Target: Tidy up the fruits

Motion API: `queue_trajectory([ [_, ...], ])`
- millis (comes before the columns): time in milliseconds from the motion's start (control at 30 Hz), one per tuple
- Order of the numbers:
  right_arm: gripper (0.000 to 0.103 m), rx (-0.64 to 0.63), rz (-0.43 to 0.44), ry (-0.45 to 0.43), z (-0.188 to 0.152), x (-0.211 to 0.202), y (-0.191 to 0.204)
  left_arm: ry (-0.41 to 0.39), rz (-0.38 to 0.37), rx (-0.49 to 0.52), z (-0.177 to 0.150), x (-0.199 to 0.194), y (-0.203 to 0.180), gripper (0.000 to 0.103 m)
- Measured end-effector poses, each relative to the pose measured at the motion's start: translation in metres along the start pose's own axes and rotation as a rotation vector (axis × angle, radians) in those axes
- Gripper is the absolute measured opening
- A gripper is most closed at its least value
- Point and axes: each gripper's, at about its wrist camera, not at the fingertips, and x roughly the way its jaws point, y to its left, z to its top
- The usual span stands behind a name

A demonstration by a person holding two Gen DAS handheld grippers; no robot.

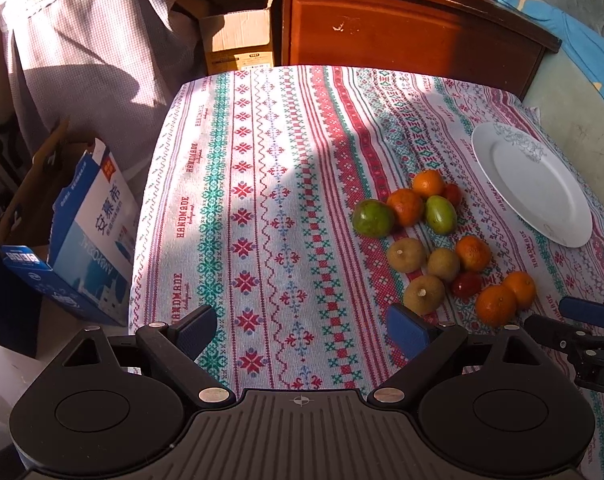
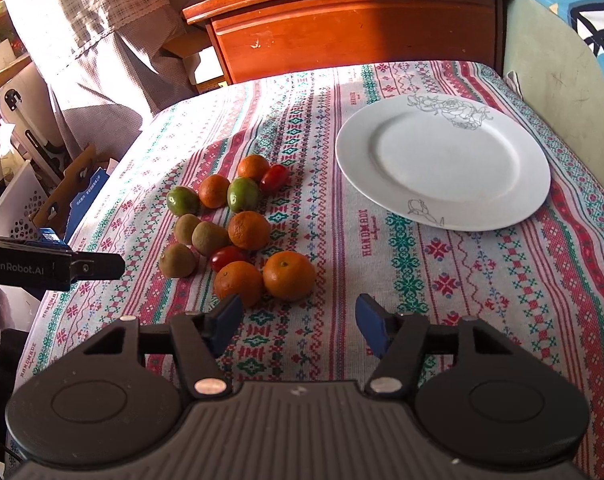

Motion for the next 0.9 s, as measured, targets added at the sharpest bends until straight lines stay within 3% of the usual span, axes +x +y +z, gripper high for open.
queue_trajectory([
  [233,0.052,-0.026,0.001,-0.034,-0.005,0.008,-0.001,-0.001,-0.082,0.069,-0.007,0.006,-0.027,0.092],
  [600,0.045,-0.026,0.013,-0.089,-0.002,0.014,-0.003,-0.046,-0.103,0.094,-0.006,0.018,-0.045,0.091],
  [800,0.036,-0.036,0.031,-0.096,-0.001,0.018,-0.001,-0.056,-0.109,0.112,-0.006,0.024,-0.052,0.069],
  [900,0.032,-0.033,0.038,-0.101,0.0,0.019,-0.002,-0.058,-0.121,0.124,-0.009,0.026,-0.053,0.064],
])
